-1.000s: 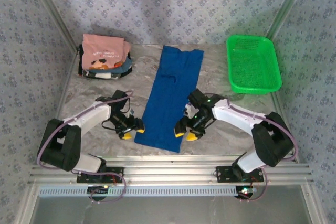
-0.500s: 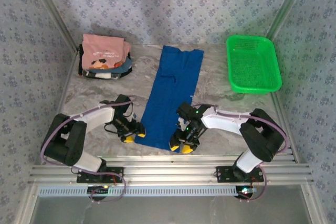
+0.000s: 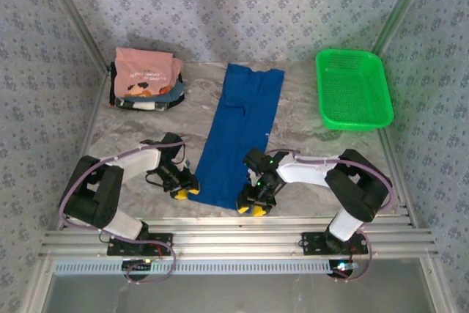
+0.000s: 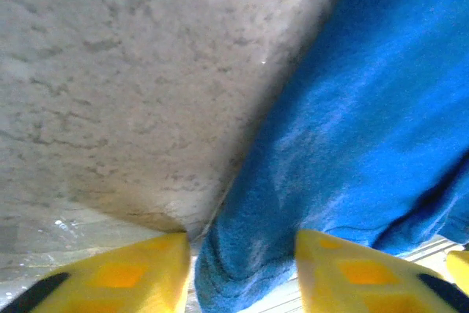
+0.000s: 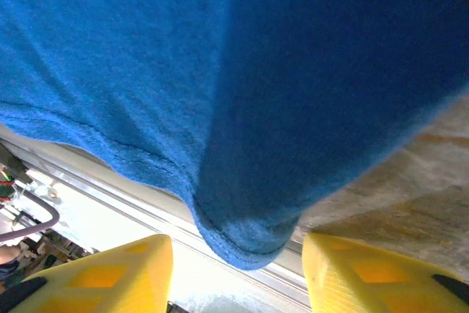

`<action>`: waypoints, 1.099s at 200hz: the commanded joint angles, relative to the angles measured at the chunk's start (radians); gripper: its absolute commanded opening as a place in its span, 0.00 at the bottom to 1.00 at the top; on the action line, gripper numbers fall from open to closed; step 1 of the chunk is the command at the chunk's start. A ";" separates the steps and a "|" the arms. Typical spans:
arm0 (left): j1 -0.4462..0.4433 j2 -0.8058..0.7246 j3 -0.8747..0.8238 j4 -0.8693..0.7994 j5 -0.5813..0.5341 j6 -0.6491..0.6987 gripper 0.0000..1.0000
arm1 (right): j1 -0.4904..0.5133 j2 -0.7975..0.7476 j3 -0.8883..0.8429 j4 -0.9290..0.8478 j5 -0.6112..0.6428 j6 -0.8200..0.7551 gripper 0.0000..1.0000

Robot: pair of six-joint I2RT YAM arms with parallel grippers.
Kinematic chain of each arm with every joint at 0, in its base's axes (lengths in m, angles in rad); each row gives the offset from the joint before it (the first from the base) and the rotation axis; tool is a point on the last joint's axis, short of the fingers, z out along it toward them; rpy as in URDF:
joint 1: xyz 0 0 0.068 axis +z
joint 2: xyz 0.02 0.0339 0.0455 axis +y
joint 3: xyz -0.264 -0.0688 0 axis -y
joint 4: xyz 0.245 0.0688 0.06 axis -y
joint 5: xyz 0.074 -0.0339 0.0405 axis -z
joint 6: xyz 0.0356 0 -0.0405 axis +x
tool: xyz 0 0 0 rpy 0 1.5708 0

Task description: Fold and stack the t-shirts

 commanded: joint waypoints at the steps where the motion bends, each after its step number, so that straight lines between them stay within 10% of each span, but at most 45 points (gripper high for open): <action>1: -0.018 0.033 -0.020 0.078 0.090 0.027 0.34 | -0.006 0.039 -0.007 0.048 0.044 -0.001 0.45; 90: -0.051 0.002 0.005 0.010 0.110 0.032 0.08 | -0.074 0.021 -0.011 0.002 0.020 -0.045 0.00; 220: -0.114 -0.216 0.046 -0.116 0.067 -0.144 0.00 | -0.084 -0.307 -0.023 -0.364 -0.054 -0.072 0.00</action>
